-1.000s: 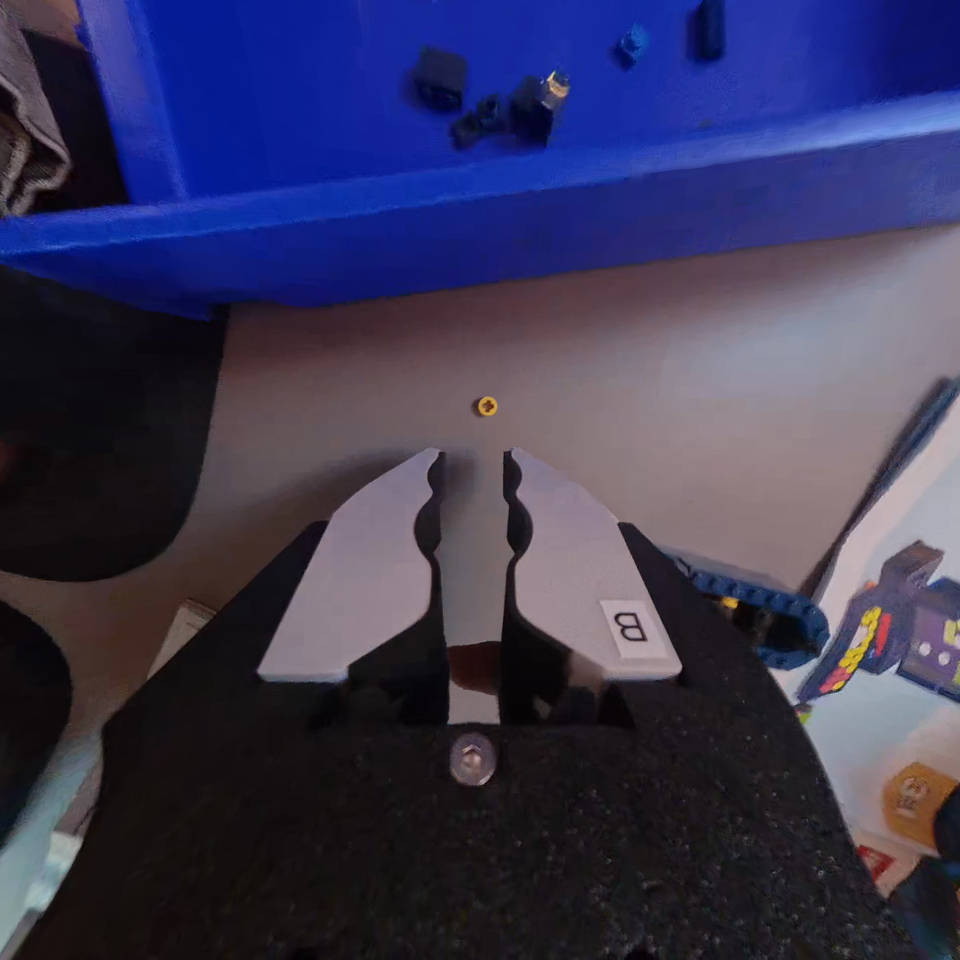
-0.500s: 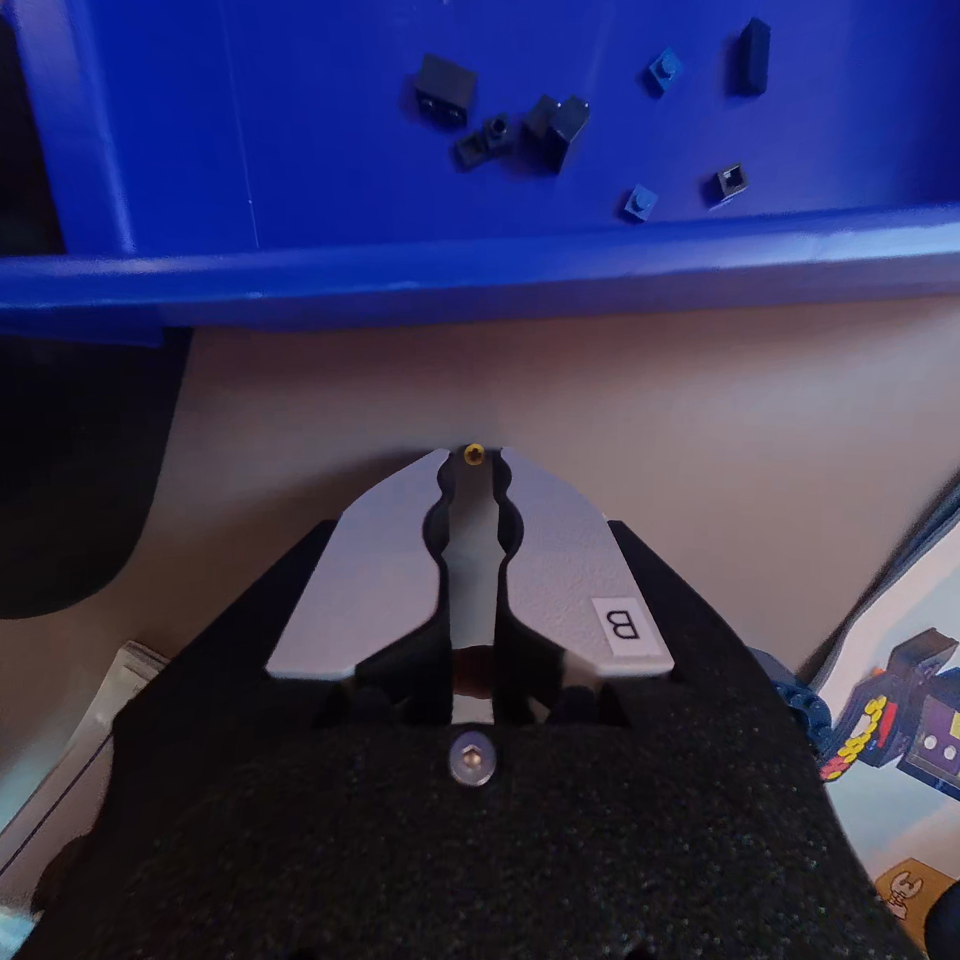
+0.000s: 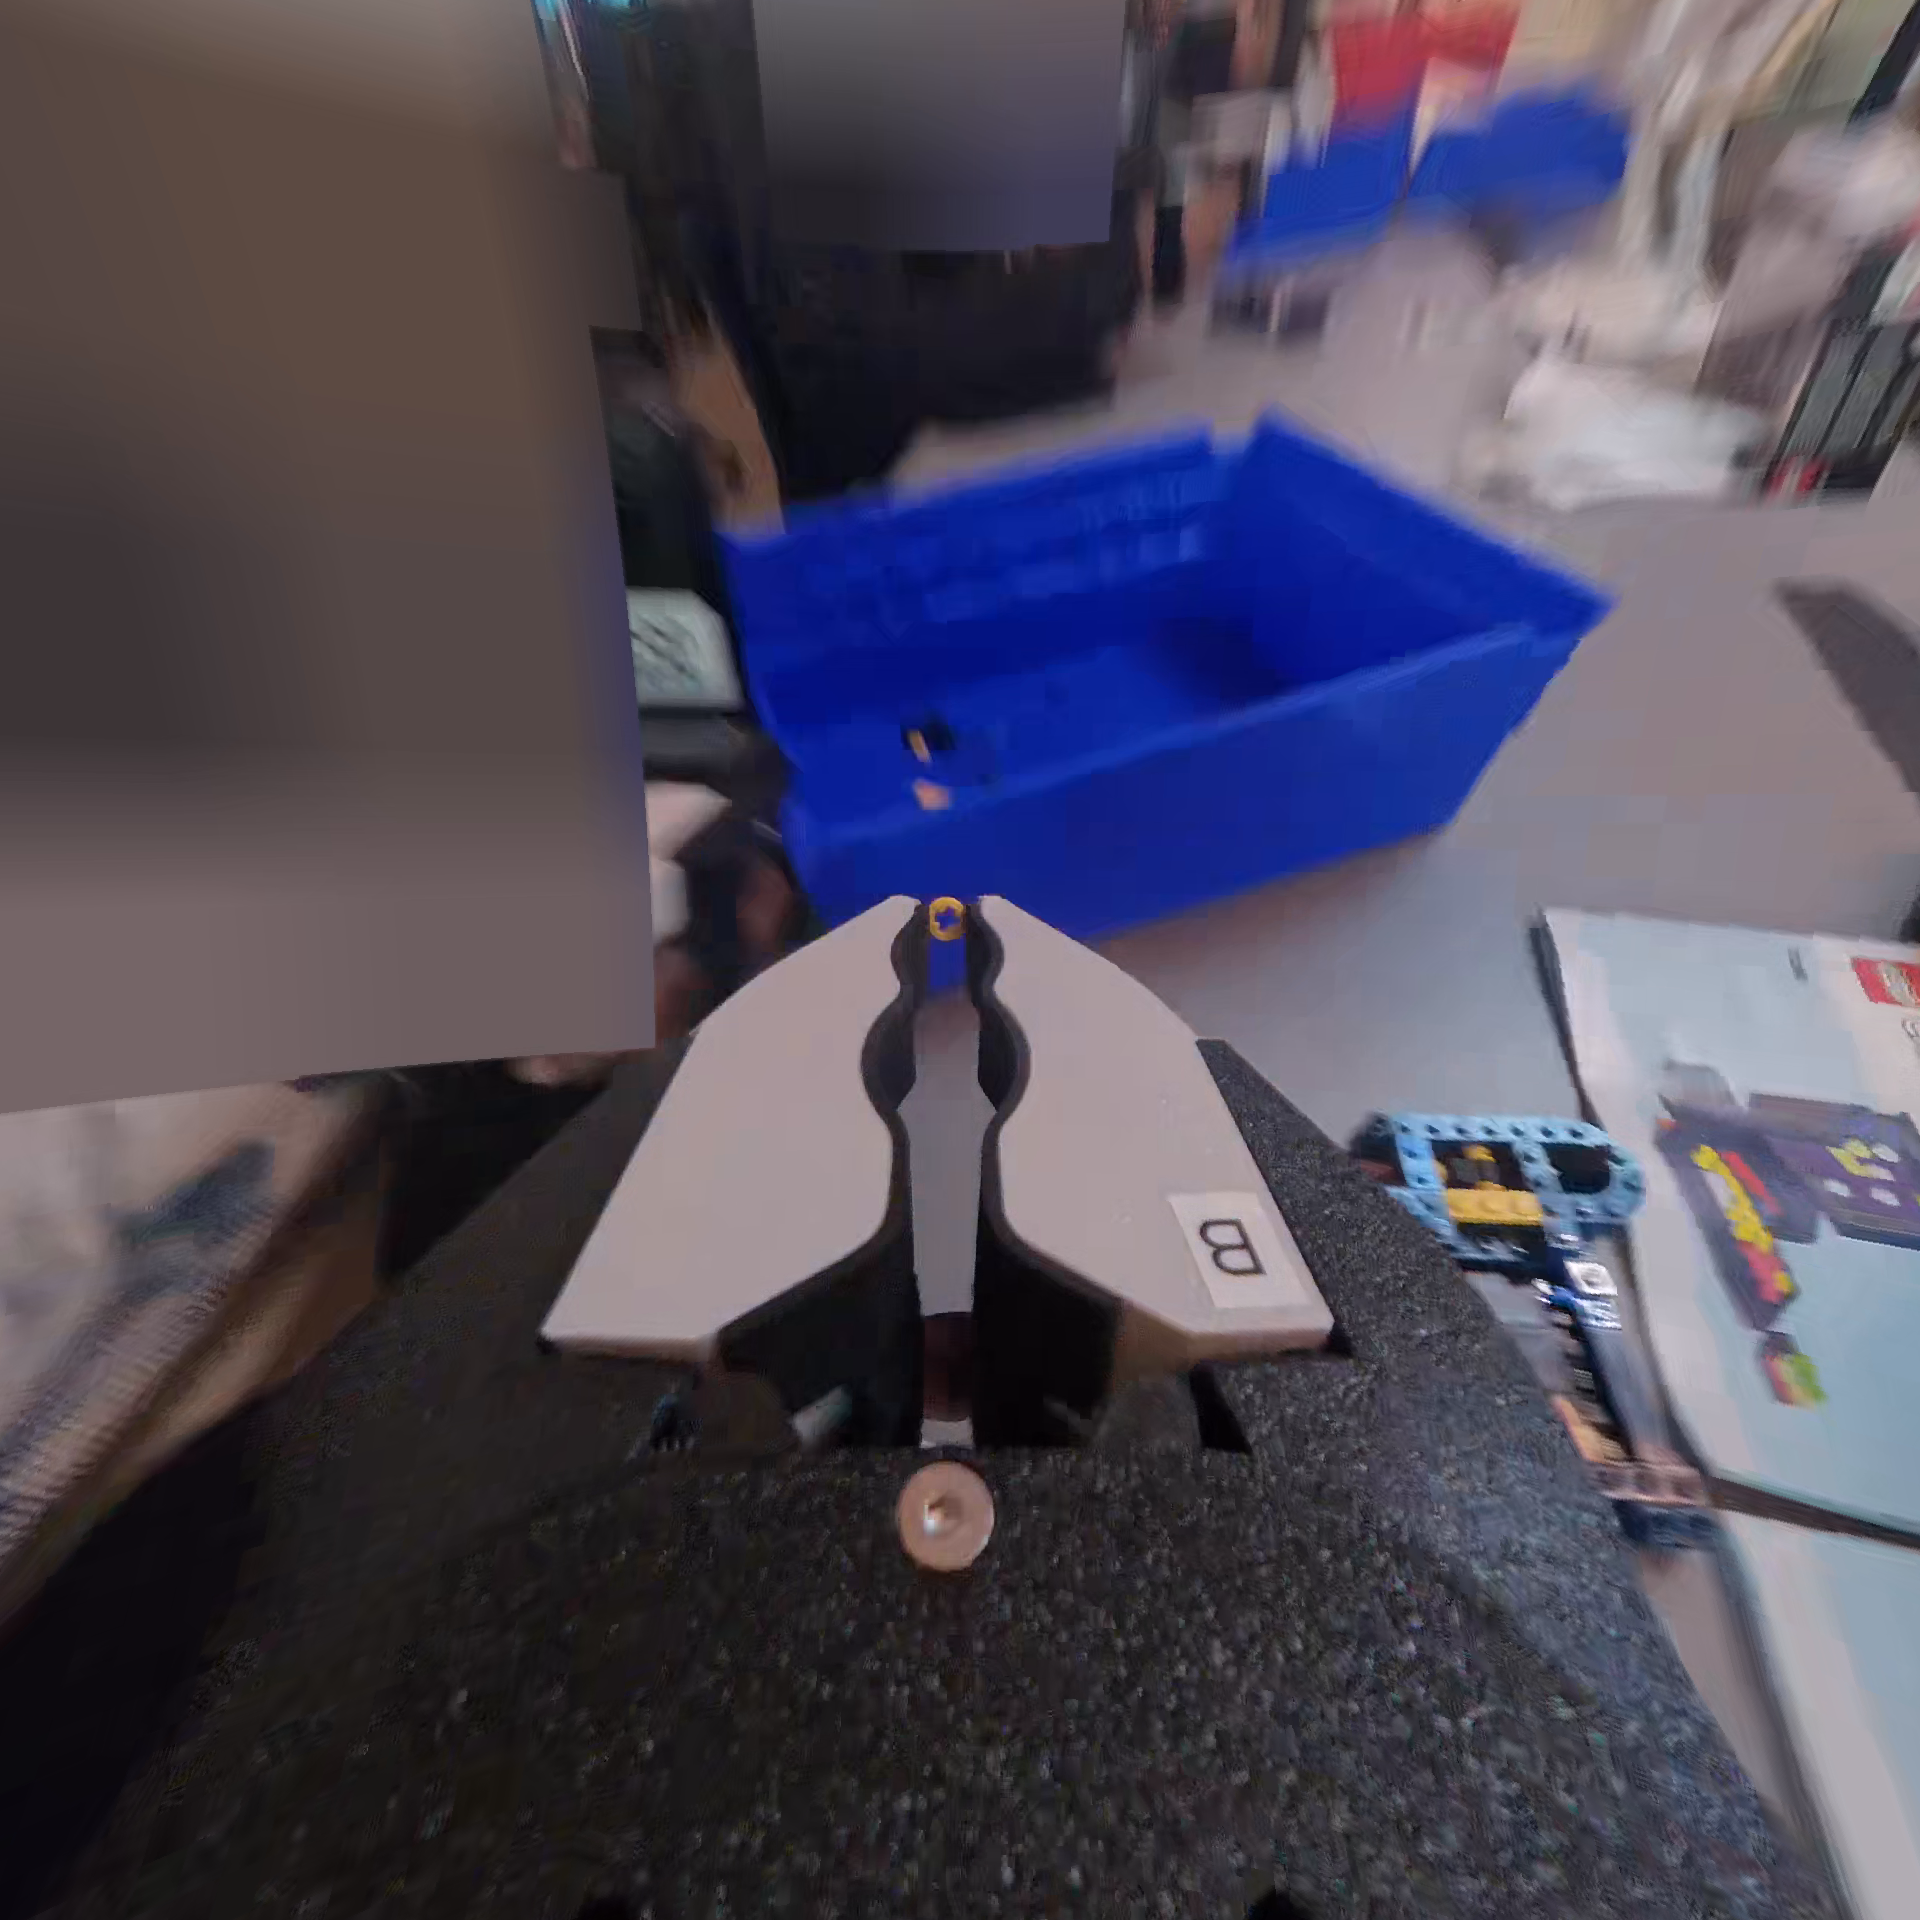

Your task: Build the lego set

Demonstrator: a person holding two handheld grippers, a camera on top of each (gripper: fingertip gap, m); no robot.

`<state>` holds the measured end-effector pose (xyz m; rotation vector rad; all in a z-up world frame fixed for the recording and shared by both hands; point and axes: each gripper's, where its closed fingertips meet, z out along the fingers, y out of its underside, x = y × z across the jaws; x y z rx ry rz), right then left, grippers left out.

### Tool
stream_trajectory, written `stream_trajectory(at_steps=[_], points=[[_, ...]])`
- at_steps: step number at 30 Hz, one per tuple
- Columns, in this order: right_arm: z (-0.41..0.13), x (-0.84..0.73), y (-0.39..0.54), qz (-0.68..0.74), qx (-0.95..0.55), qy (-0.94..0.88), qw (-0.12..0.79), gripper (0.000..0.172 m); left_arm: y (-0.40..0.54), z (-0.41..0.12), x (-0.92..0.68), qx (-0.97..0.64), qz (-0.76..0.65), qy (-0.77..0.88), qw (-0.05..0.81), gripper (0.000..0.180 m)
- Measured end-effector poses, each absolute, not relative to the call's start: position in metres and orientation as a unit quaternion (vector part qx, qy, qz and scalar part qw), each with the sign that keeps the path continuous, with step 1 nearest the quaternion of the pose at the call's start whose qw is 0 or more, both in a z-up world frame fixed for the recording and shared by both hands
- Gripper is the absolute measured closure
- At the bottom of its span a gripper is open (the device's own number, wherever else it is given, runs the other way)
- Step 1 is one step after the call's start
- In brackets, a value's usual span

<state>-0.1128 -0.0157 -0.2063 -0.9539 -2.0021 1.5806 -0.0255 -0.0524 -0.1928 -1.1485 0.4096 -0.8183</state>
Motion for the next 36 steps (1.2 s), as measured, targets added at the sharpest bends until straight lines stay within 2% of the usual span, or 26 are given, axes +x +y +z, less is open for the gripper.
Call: stream_trajectory(at_steps=[2, 5, 10, 13, 18, 24, 31, 36], points=[[-0.172, -0.067, -0.012, 0.673, -0.324, -0.626, 0.223, 0.165, -0.052, -0.192, -0.025, -0.519, -0.422, 0.175, 0.722, 0.177], [-0.154, -0.007, -0.008, 0.76, -0.299, -0.516, 0.258, 0.166, -0.046, -0.197, -0.015, -0.54, -0.415, 0.195, 0.706, 0.176], [-0.181, 0.032, -0.015, 0.739, -0.297, -0.495, 0.347, 0.165, -0.036, -0.201, 0.011, -0.565, -0.384, 0.274, 0.677, 0.176], [-0.184, 0.043, -0.021, 0.742, -0.285, -0.491, 0.358, 0.166, -0.028, -0.196, 0.027, -0.554, -0.36, 0.331, 0.673, 0.176], [-0.19, 0.043, -0.014, 0.711, -0.294, -0.506, 0.39, 0.165, -0.021, -0.2, 0.038, -0.543, -0.412, 0.332, 0.652, 0.176], [-0.199, 0.036, -0.012, 0.714, -0.312, -0.502, 0.375, 0.165, -0.02, -0.217, 0.044, -0.567, -0.447, 0.314, 0.616, 0.176], [-0.191, 0.044, 0.0, 0.766, -0.31, -0.448, 0.342, 0.166, -0.009, -0.207, 0.027, -0.581, -0.4, 0.268, 0.657, 0.177], [-0.195, 0.04, 0.003, 0.778, -0.323, -0.432, 0.321, 0.166, -0.009, -0.202, 0.026, -0.584, -0.409, 0.248, 0.656, 0.177]])
